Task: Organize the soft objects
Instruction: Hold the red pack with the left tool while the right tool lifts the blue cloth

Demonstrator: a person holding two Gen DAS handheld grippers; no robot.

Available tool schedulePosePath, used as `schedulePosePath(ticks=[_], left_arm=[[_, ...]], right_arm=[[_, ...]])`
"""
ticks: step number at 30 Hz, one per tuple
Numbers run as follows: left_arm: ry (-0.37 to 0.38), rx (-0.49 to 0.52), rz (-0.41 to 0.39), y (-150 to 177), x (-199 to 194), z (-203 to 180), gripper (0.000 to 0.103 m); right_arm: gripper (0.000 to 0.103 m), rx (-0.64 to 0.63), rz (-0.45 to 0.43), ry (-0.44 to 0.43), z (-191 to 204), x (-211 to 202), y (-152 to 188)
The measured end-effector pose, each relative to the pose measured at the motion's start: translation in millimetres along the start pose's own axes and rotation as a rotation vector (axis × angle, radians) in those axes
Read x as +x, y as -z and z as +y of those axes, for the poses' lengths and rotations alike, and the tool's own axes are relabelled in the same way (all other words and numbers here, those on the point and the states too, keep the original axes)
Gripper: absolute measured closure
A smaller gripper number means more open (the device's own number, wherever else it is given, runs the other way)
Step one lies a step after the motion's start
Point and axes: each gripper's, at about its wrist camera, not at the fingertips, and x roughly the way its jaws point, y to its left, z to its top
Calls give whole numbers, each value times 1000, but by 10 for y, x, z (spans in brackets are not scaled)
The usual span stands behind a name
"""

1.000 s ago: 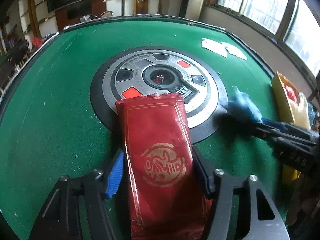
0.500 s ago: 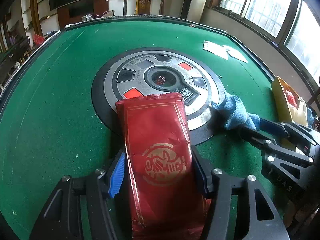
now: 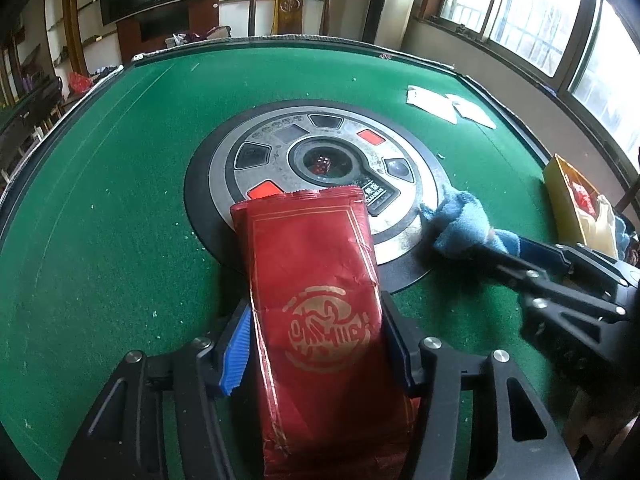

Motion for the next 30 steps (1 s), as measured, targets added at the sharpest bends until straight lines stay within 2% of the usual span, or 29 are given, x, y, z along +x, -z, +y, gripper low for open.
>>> schedulePosePath(ticks=[8, 13, 16, 20, 22, 26, 30], left_arm=[[12, -6, -3, -6, 21, -9, 46], [-6, 9, -1, -13, 34, -34, 45], [-8, 9, 1, -16, 42, -40, 45], [-15, 15, -1, -6, 37, -53, 45], [-12, 11, -1, -4, 36, -48, 45], [-5, 4, -5, 5, 21, -40, 46], [9, 1, -22, 8, -23, -34, 46]], right_arm=[[71, -39, -13, -4, 58, -55, 11], [69, -138, 2, 89, 201, 54, 11], [68, -134, 7, 104, 204, 137, -42], [69, -109, 36, 96, 200, 246, -101], [74, -99, 35, 90, 197, 233, -81], [75, -39, 10, 21, 124, 116, -56], [75, -27, -35, 2, 133, -12, -22]])
